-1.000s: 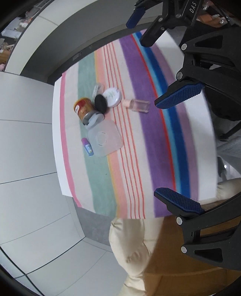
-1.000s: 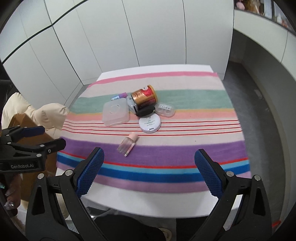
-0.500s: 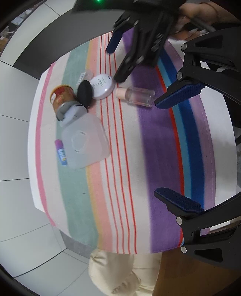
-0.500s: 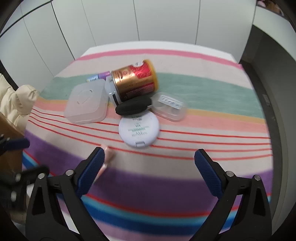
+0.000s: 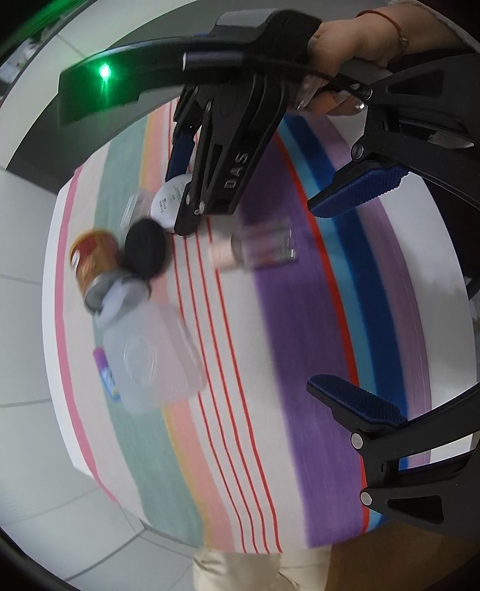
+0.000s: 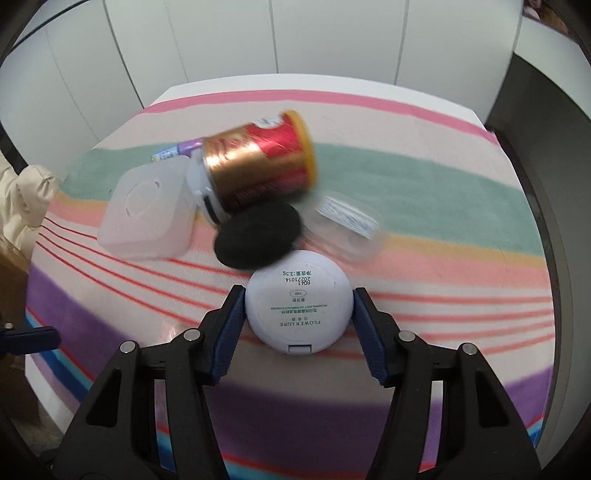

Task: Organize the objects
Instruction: 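Reach the left tool to the pink-capped bottle while the right tool reaches the white compact, then close the left gripper on the bottle while the right gripper closes on the compact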

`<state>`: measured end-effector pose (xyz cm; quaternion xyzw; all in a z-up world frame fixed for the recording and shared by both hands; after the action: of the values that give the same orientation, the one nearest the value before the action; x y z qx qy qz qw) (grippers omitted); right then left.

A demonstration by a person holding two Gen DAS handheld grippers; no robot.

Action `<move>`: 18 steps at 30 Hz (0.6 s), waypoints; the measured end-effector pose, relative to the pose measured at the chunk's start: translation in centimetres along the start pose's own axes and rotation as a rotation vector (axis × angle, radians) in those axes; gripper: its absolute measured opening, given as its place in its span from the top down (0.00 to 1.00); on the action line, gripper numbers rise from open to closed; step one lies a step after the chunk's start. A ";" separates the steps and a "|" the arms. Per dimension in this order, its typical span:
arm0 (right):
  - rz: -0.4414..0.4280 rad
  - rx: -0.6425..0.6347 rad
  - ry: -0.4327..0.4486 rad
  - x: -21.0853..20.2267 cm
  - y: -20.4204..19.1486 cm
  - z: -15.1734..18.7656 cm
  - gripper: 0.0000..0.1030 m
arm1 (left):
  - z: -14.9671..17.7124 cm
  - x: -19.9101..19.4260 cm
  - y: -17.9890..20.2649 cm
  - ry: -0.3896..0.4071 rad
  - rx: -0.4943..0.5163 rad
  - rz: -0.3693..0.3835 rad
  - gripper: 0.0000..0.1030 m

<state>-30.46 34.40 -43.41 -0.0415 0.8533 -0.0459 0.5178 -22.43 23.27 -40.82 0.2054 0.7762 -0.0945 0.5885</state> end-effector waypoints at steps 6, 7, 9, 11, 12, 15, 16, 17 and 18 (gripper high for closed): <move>0.030 0.021 0.004 -3.2 2.9 2.2 0.41 | -1.7 1.5 1.6 0.011 0.001 -0.032 0.14; 0.038 0.024 0.005 -3.5 3.3 2.4 0.41 | -2.1 1.9 1.5 0.011 -0.020 -0.037 0.14; 0.037 0.041 0.000 -4.0 4.0 2.8 0.41 | -2.7 3.1 1.2 -0.011 -0.064 -0.050 0.14; 0.039 0.057 -0.004 -4.3 4.5 2.9 0.41 | -3.0 4.0 1.1 -0.031 -0.079 -0.077 0.17; 0.042 0.063 -0.004 -4.6 4.8 2.9 0.41 | -3.1 4.0 1.0 -0.012 -0.072 -0.093 0.26; 0.041 0.072 0.000 -5.5 5.2 2.9 0.41 | -3.7 3.7 1.5 0.037 -0.040 -0.119 0.56; 0.038 0.073 0.004 -5.8 5.2 2.9 0.41 | -3.9 3.7 1.6 0.046 -0.028 -0.134 0.66; 0.034 0.072 0.006 -6.0 5.2 2.8 0.41 | -4.1 3.6 1.8 0.049 -0.019 -0.147 0.73; 0.032 0.071 0.007 -6.2 5.1 2.7 0.41 | -4.1 3.6 1.9 0.044 -0.021 -0.139 0.73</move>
<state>-25.31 40.11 -39.84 -0.0093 0.8535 -0.0678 0.5165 -26.01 27.31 -42.87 0.1469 0.8024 -0.1224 0.5653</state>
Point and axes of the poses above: each gripper's, at about its wrist camera, not at the fingertips, and x roughly the way its jaws point, y to its right, z to its underside, the point moved 9 cm from there along x, roughly the way its jaws point, and after that the axes turned 8 degrees about x, right-handed, at the moved point
